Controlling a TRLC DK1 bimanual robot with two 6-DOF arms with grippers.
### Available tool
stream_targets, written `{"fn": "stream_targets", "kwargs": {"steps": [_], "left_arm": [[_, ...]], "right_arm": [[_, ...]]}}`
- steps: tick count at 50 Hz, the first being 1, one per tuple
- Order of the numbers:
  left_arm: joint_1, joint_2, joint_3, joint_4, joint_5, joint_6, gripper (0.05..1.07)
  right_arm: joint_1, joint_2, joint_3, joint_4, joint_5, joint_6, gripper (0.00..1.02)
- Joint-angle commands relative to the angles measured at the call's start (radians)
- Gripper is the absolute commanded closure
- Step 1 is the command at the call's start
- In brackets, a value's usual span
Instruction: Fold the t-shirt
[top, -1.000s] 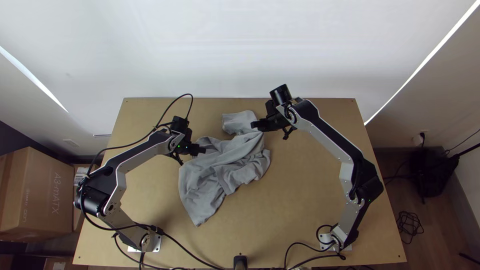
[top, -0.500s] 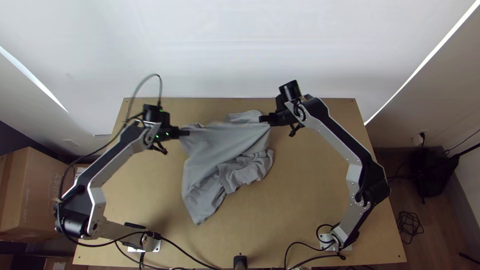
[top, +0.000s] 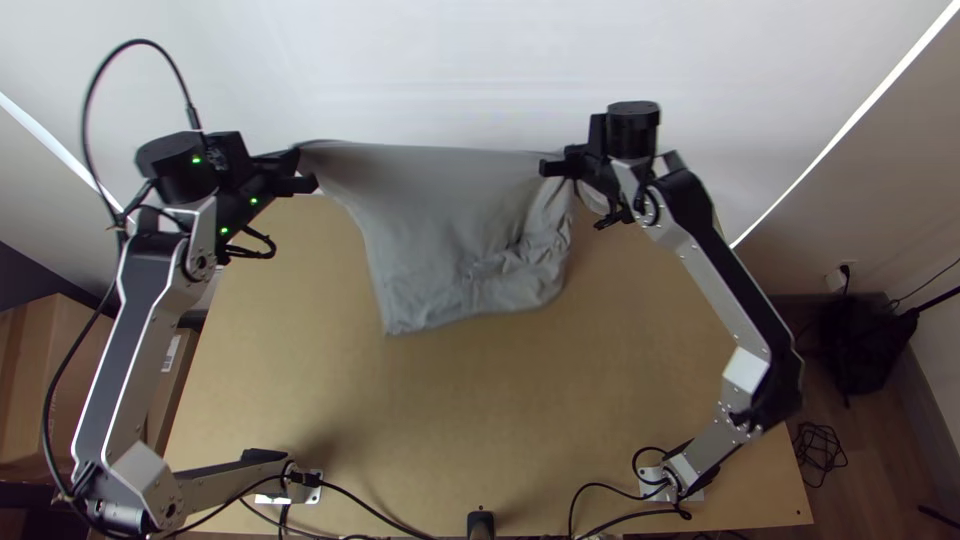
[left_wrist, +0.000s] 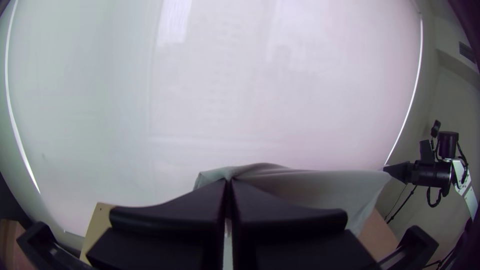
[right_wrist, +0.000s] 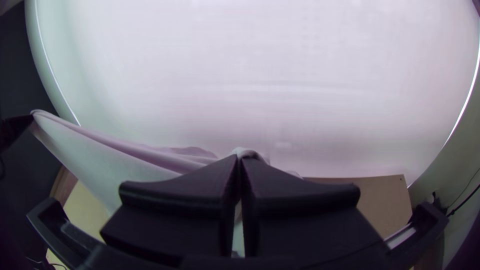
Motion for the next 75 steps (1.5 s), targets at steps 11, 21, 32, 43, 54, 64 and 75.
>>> {"fn": "stream_targets", "kwargs": {"steps": [11,21,32,43,54,64,75], "left_arm": [[0.004,-0.205,-0.111,-0.131,-0.038,0.016,1.05],[-0.097,-0.336,-0.425,-0.207,-0.032,0.02,1.05],[-0.247,-0.431,-0.672,-0.23,-0.03,0.025,1.05],[-0.278,-0.457,-0.817,-0.219,0.01,0.063,1.05],[-0.27,-0.481,-0.915,-0.164,0.024,0.085,1.05],[-0.258,-0.475,-0.926,-0.127,0.03,0.089,1.05],[-0.238,-0.468,-0.918,-0.119,0.031,0.085,1.05]], "right_arm": [[0.012,-0.367,-0.322,0.006,0.061,0.057,1.0],[0.062,-0.553,-0.698,-0.078,0.042,0.117,1.0],[0.092,-0.625,-0.902,-0.212,-0.062,0.168,1.0],[0.2,-0.625,-0.957,-0.356,-0.159,0.188,0.56],[0.141,-0.634,-0.977,-0.411,-0.251,0.175,0.47],[-0.123,-0.39,-0.824,-0.38,-0.309,0.071,0.45],[-0.183,-0.1,-0.546,-0.411,-0.315,0.016,0.44]]}}
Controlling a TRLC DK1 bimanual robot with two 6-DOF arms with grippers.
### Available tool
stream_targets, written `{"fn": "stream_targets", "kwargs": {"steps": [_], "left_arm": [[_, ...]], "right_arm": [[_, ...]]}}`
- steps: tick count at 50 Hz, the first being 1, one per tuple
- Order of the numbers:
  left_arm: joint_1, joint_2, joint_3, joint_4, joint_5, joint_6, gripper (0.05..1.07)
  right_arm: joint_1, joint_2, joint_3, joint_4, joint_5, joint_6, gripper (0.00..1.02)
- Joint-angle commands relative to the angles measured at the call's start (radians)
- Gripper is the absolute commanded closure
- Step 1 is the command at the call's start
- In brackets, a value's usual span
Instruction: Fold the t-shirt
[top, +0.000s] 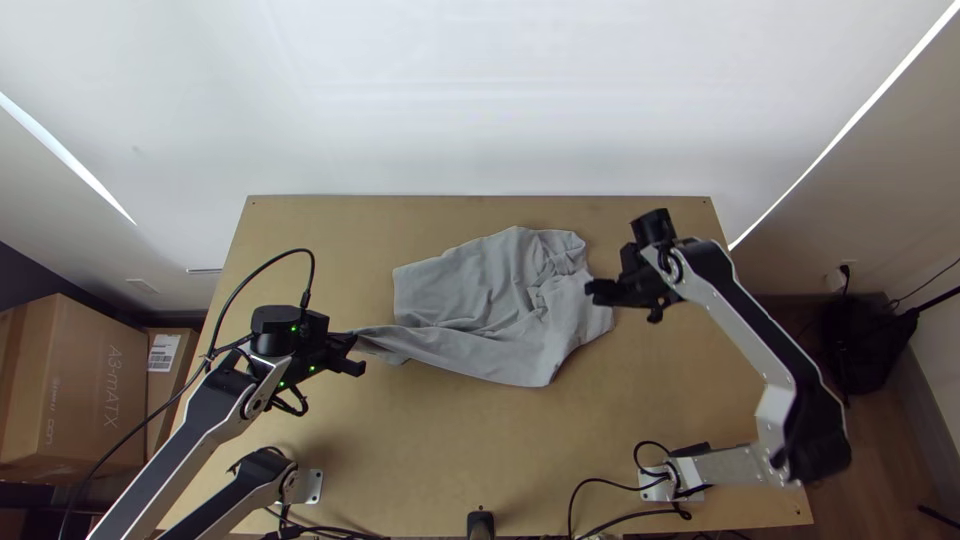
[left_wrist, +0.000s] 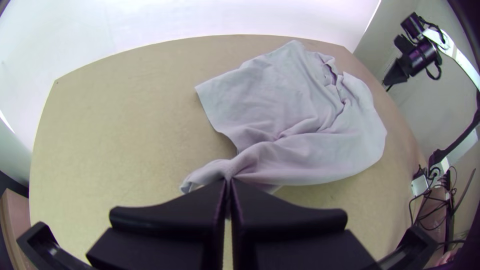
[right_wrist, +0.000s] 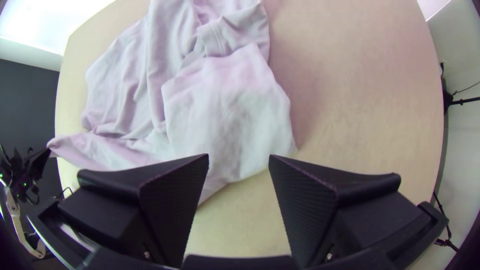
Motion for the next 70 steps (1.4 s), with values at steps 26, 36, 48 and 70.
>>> {"fn": "stream_targets", "kwargs": {"steps": [26,36,48,70], "left_arm": [[0.044,0.012,0.036,0.004,0.013,0.016,1.05],[0.048,0.009,0.038,0.002,0.013,0.014,1.05],[0.046,0.009,0.044,0.001,0.013,0.006,1.05],[0.046,0.007,0.053,-0.004,0.013,0.003,1.05]], "right_arm": [[0.0,0.523,0.536,-0.211,-0.006,-0.032,0.1],[-0.026,0.546,0.51,-0.224,0.013,-0.038,0.1],[-0.04,0.533,0.42,-0.224,0.027,-0.053,0.19],[0.029,0.296,0.216,-0.122,0.027,-0.044,1.0]]}}
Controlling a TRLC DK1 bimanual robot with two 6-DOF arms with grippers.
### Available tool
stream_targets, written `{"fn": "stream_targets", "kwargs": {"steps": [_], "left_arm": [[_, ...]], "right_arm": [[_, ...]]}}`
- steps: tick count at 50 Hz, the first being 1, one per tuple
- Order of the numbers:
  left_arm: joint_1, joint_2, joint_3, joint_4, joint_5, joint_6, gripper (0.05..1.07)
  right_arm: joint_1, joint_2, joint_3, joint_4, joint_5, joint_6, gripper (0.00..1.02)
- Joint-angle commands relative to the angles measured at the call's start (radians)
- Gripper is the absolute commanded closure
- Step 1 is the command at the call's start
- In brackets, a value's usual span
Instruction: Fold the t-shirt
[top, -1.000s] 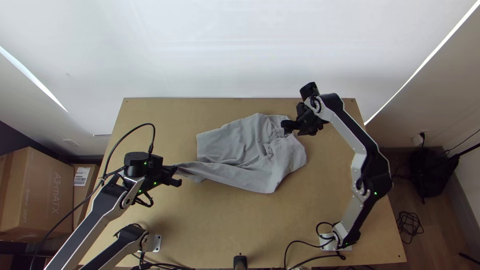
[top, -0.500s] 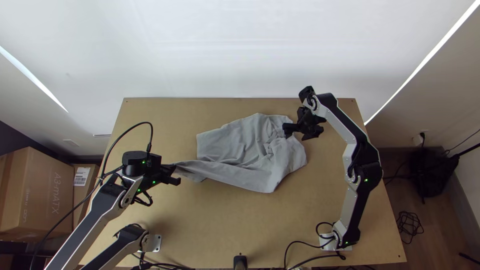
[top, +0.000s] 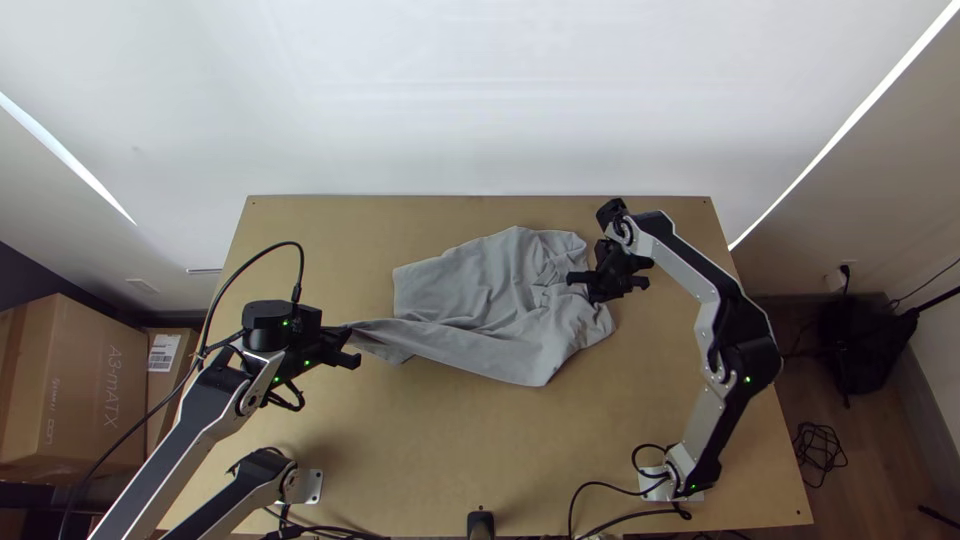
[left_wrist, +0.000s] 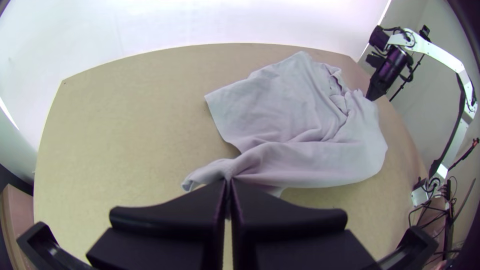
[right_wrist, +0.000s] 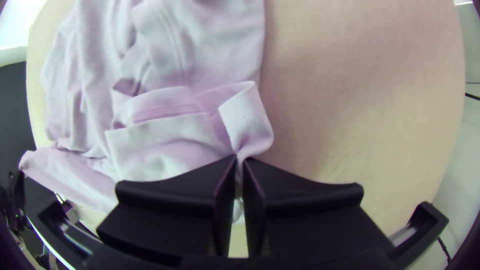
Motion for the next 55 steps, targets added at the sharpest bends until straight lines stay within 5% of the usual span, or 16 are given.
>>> {"fn": "stream_targets", "kwargs": {"steps": [1,24,27,30,31,33,47,55], "left_arm": [[0.005,0.005,0.025,-0.002,0.01,0.004,1.05],[0.005,-0.003,0.024,-0.006,0.01,0.002,1.05],[0.005,-0.001,0.024,-0.003,0.01,0.002,1.05],[0.005,0.003,0.025,-0.002,0.01,0.002,1.05],[0.005,0.005,0.027,0.0,0.01,0.002,1.05],[0.005,0.008,0.03,0.0,0.01,0.002,1.05],[0.007,0.003,0.031,-0.005,0.01,0.002,1.05],[0.007,0.002,0.037,-0.005,0.01,0.002,1.05]], "right_arm": [[0.045,-0.131,-0.038,0.001,0.002,-0.006,1.0],[0.428,-0.515,-0.356,-0.056,0.001,-0.003,0.99],[0.465,-0.524,-0.396,-0.059,0.001,-0.001,0.77],[0.478,-0.524,-0.416,-0.064,0.002,-0.001,0.31],[0.476,-0.524,-0.416,-0.064,0.002,0.001,0.18],[0.462,-0.519,-0.407,-0.064,0.002,0.002,0.11],[0.111,-0.427,-0.181,-0.048,-0.03,0.013,0.1],[0.022,-0.375,-0.201,-0.024,-0.033,-0.076,0.1]]}}
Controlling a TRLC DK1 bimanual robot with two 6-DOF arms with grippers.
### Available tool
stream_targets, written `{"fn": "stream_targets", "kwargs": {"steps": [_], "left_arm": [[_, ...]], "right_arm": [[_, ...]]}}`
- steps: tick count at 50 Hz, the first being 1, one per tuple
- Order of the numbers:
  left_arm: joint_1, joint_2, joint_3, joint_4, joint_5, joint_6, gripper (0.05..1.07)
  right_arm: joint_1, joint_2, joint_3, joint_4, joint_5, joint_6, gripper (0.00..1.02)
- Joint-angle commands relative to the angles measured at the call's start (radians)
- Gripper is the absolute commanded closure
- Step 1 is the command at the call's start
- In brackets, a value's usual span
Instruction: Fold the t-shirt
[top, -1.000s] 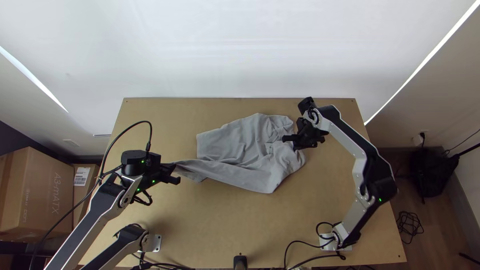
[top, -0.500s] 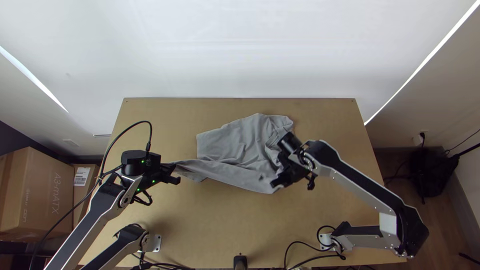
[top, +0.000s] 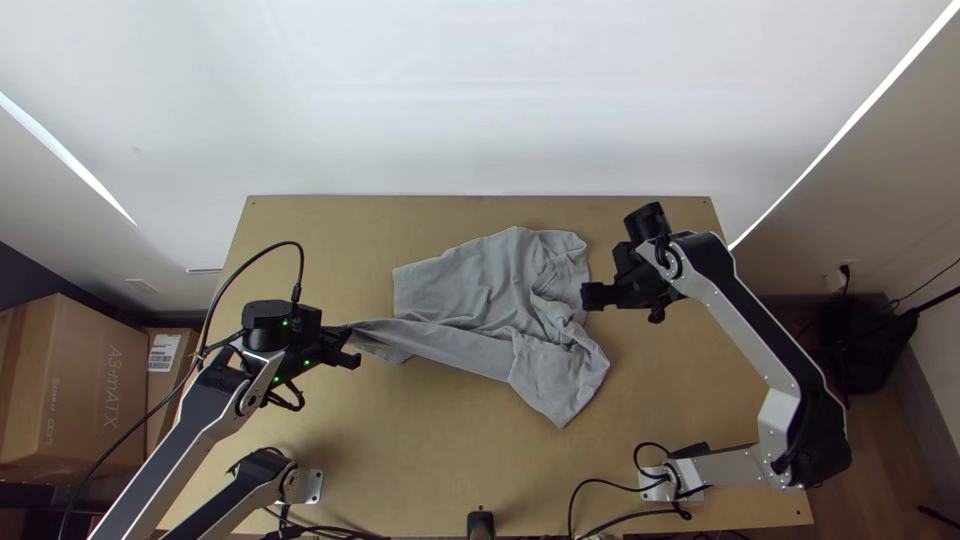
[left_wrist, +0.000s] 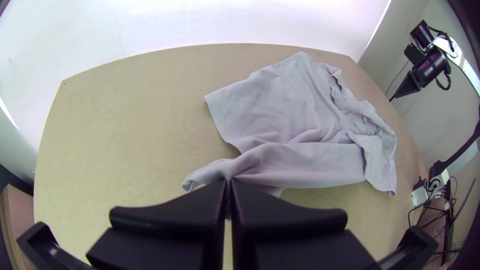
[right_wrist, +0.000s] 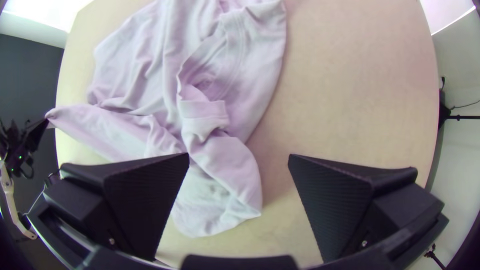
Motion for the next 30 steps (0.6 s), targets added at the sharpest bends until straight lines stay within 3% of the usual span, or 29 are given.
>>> {"fn": "stream_targets", "kwargs": {"steps": [1,3,7,11,18,30], "left_arm": [[0.007,0.002,0.037,-0.004,0.01,0.002,1.05],[0.007,0.002,0.04,-0.006,0.01,0.002,1.05],[0.007,0.003,0.046,-0.007,0.008,0.002,1.05],[0.008,0.003,0.046,-0.007,0.008,0.002,1.05],[0.008,0.002,0.04,-0.007,0.01,0.002,1.05],[0.011,0.0,0.037,-0.007,0.01,0.002,1.05]], "right_arm": [[-0.03,0.049,-0.028,-0.002,-0.008,-0.068,0.1],[-0.033,0.046,-0.059,0.013,0.004,-0.095,0.11],[-0.018,0.024,-0.115,0.013,0.092,-0.163,0.11],[0.003,-0.014,-0.161,0.01,0.116,-0.214,0.11],[0.077,-0.088,-0.247,0.013,0.239,-0.25,0.11],[0.145,-0.123,-0.29,0.039,0.274,-0.244,0.11]]}}
